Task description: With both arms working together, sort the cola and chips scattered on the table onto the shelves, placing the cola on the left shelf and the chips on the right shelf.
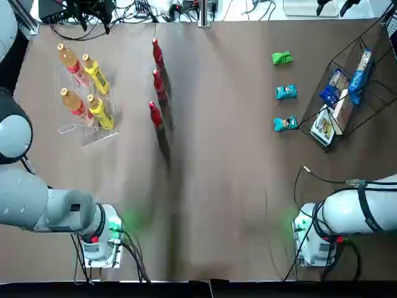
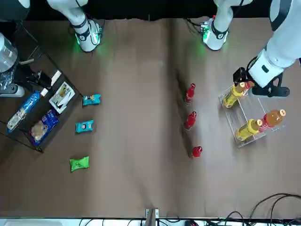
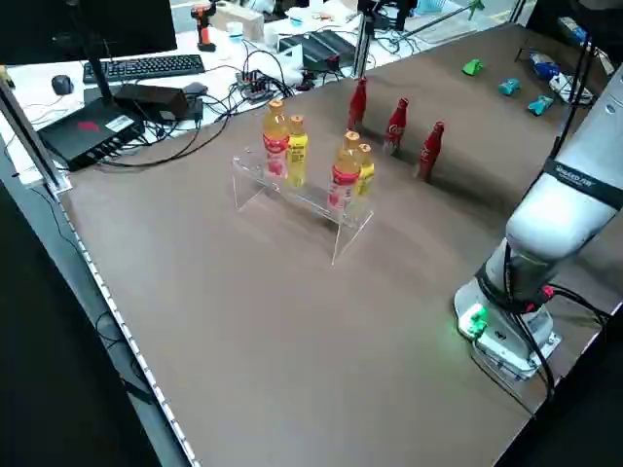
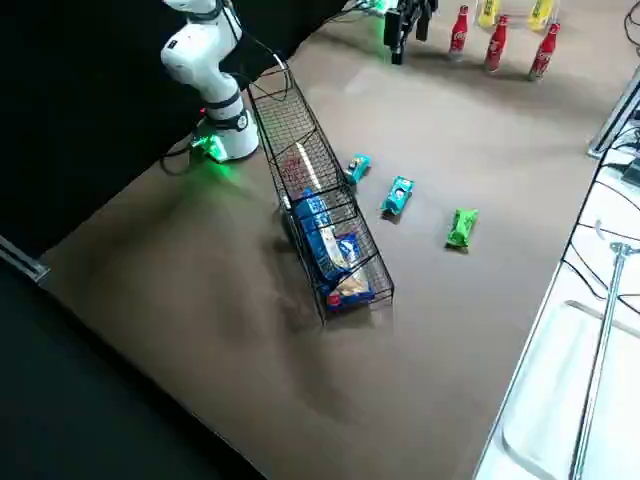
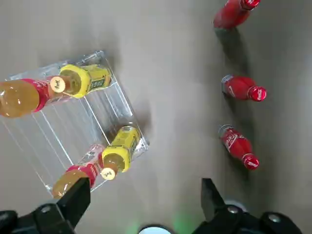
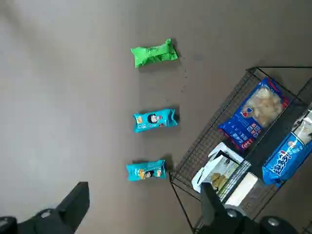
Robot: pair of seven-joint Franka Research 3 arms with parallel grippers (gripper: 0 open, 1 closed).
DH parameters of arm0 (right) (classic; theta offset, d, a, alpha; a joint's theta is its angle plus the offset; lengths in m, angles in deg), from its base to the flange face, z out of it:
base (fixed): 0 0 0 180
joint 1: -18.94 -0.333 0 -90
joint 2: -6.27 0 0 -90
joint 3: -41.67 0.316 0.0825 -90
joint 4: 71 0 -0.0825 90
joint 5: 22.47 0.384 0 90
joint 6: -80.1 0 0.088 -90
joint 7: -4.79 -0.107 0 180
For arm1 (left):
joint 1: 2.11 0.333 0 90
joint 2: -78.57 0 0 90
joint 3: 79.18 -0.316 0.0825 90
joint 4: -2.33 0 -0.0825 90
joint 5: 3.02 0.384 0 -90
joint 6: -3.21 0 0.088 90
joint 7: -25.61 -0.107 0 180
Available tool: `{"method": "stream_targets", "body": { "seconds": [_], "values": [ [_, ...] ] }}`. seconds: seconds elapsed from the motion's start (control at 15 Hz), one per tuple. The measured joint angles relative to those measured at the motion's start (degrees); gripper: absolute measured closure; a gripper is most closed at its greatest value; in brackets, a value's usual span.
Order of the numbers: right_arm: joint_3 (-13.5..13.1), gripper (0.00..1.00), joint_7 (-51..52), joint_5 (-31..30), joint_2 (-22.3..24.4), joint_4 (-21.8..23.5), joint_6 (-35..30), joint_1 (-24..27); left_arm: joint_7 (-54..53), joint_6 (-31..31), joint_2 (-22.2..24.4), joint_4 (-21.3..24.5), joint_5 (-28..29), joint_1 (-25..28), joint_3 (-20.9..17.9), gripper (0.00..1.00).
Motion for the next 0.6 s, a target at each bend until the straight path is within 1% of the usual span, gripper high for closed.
{"method": "stream_targets", "body": {
  "seconds": [0.47,0.6],
  "values": [
    [-0.04,0.00,0.00,0.00,0.00,0.02,0.01,0.01,0.17,-0.20,-0.03,-0.12,-0.07,0.77,-0.20,0.00],
    [-0.01,0.00,0.00,0.00,-0.01,0.03,0.11,-0.02,0.51,-0.17,-0.73,0.28,-0.50,0.62,-0.18,0.00]
  ]
}}
